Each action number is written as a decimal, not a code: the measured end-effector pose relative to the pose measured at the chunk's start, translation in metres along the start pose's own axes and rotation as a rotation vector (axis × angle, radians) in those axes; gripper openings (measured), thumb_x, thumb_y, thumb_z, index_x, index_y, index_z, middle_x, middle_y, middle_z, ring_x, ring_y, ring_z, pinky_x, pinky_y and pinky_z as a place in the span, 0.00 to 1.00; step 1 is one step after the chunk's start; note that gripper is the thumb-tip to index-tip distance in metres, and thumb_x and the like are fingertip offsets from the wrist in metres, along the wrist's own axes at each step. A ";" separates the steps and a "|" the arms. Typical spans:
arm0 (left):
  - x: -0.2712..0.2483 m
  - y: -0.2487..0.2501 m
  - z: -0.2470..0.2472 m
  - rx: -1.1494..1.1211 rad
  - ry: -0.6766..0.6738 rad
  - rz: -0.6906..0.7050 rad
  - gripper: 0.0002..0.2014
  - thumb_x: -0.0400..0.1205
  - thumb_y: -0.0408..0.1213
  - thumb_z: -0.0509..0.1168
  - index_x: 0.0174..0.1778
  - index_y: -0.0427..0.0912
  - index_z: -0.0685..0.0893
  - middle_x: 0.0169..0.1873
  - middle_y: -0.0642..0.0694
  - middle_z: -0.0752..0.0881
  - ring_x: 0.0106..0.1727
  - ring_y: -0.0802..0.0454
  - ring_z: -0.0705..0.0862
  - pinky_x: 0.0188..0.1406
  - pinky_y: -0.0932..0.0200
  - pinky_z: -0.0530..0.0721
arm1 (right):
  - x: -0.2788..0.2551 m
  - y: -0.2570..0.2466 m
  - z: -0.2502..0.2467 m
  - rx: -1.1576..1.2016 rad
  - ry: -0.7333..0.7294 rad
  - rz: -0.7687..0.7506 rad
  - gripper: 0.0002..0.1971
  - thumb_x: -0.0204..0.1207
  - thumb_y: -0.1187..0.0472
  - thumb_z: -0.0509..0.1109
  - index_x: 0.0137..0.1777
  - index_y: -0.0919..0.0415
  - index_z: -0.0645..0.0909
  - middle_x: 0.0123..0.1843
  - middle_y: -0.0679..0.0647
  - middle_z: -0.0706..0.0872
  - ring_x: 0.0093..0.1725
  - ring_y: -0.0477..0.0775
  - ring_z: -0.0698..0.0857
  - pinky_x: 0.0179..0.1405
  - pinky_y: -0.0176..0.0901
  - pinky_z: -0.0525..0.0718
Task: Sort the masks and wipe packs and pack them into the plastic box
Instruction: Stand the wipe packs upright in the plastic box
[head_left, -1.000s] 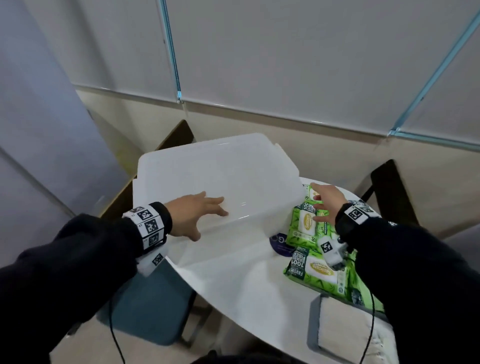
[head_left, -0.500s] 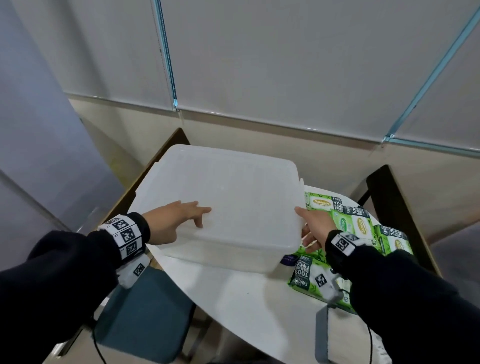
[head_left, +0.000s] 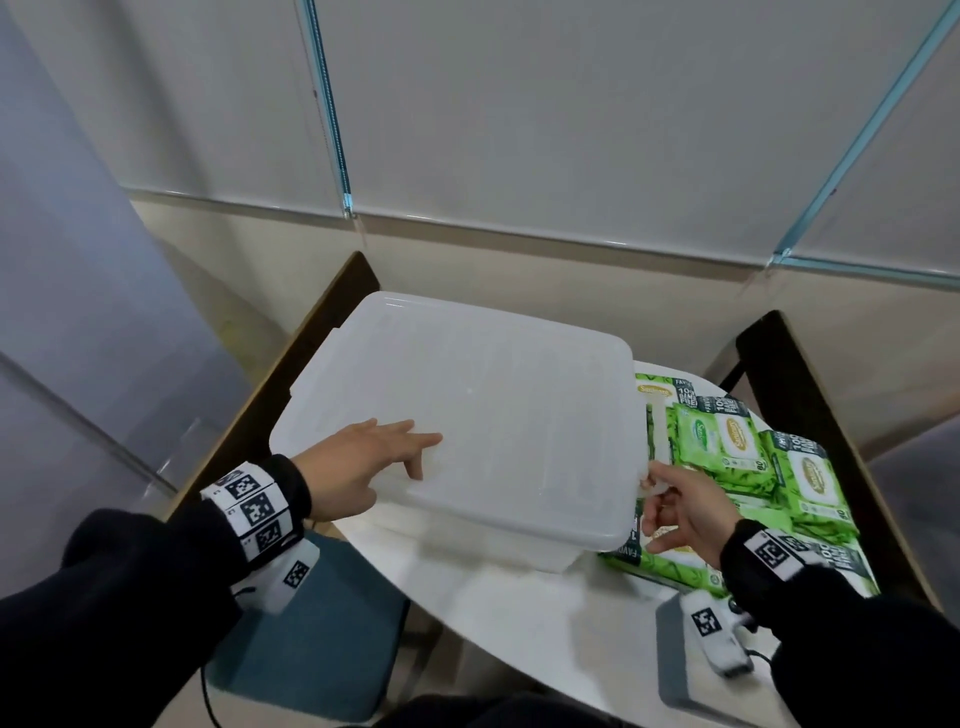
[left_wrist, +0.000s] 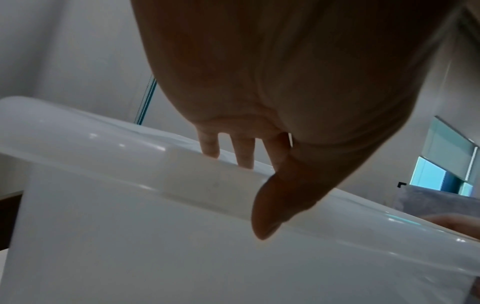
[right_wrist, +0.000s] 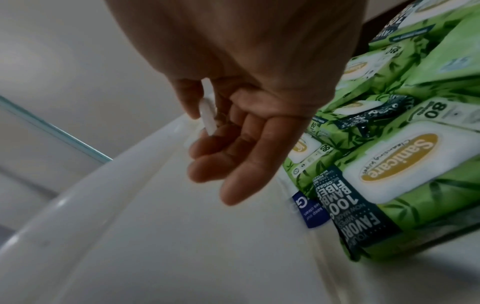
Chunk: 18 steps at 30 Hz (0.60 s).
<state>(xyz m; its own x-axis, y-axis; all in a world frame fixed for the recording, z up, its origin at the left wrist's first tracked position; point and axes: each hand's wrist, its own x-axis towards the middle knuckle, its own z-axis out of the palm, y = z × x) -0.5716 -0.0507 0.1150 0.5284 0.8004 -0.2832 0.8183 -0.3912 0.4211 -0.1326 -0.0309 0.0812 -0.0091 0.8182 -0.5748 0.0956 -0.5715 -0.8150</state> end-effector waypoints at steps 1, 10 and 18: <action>0.000 0.002 0.000 0.015 -0.006 0.004 0.33 0.68 0.19 0.58 0.51 0.68 0.72 0.85 0.75 0.57 0.89 0.63 0.49 0.89 0.47 0.49 | 0.000 0.001 0.000 0.010 0.012 0.008 0.15 0.88 0.51 0.63 0.47 0.63 0.76 0.28 0.63 0.76 0.26 0.61 0.79 0.30 0.54 0.86; -0.012 0.023 0.011 0.075 -0.005 0.047 0.31 0.71 0.27 0.64 0.61 0.68 0.75 0.86 0.71 0.58 0.89 0.63 0.51 0.86 0.49 0.55 | -0.002 0.006 -0.025 -0.149 0.046 0.210 0.10 0.84 0.58 0.69 0.55 0.66 0.80 0.31 0.64 0.82 0.28 0.61 0.82 0.34 0.51 0.86; -0.048 -0.023 -0.035 -0.074 0.488 -0.431 0.30 0.80 0.49 0.76 0.78 0.55 0.75 0.74 0.54 0.78 0.74 0.47 0.79 0.72 0.48 0.77 | 0.000 0.000 -0.032 -0.804 0.136 -0.470 0.53 0.68 0.60 0.88 0.86 0.32 0.61 0.79 0.38 0.71 0.72 0.47 0.75 0.70 0.54 0.81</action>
<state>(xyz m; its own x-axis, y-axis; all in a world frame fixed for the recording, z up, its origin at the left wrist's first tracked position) -0.6235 -0.0639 0.1491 -0.0210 0.9995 -0.0238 0.9070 0.0291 0.4202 -0.1005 -0.0290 0.0843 -0.1097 0.9834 -0.1443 0.7704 -0.0076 -0.6375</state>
